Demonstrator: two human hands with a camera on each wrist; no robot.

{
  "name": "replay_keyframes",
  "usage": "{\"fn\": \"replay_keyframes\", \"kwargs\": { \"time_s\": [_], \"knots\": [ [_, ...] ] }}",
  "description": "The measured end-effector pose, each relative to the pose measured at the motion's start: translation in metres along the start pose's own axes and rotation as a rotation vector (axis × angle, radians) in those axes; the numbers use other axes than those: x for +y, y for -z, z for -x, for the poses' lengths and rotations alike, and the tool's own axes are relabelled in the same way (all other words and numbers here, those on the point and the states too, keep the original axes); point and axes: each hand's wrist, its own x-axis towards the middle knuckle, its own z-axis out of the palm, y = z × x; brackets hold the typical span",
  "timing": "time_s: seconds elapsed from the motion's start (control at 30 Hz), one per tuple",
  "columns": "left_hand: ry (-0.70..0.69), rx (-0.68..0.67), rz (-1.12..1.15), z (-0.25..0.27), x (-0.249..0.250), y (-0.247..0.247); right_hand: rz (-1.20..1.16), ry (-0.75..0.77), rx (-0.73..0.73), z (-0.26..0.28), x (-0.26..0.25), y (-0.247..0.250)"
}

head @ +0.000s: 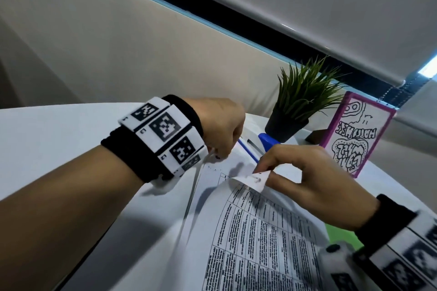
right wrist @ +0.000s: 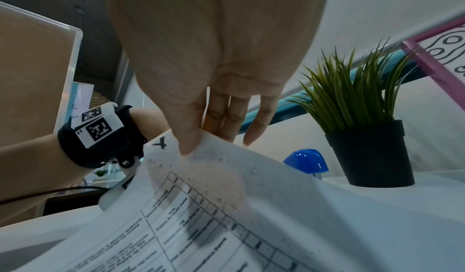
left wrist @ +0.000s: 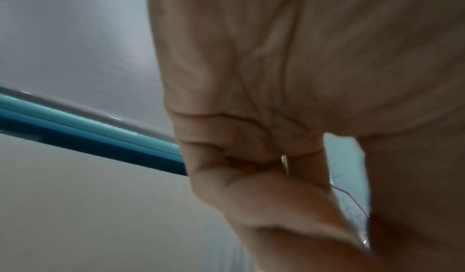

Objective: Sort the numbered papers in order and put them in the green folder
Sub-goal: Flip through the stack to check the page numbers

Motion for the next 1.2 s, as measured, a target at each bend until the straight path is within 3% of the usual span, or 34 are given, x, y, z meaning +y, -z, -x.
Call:
{"fn": "replay_keyframes", "kwargs": {
  "time_s": [0.27, 0.5, 0.63, 0.8, 1.03, 1.2],
  "knots": [
    [0.043, -0.039, -0.016, 0.003, 0.000, -0.001, 0.005, -0.011, 0.016, -0.005, -0.007, 0.002],
    [0.066, 0.087, -0.096, 0.002, -0.003, 0.001, 0.011, -0.018, 0.047, -0.008, -0.011, -0.004],
    [0.063, 0.087, 0.016, 0.004, -0.006, 0.006, 0.005, -0.030, 0.038, -0.007, -0.011, -0.008],
    [-0.057, 0.129, 0.137, 0.011, -0.002, 0.018, -0.015, -0.103, 0.153, -0.007, -0.010, -0.014],
    [-0.116, 0.104, 0.114, 0.017, 0.006, 0.023, 0.025, -0.174, 0.192, -0.003, -0.006, -0.014],
    [-0.143, -0.012, 0.103, 0.017, 0.006, 0.020, 0.036, -0.157, 0.201, -0.001, -0.005, -0.013]
  ]
}}
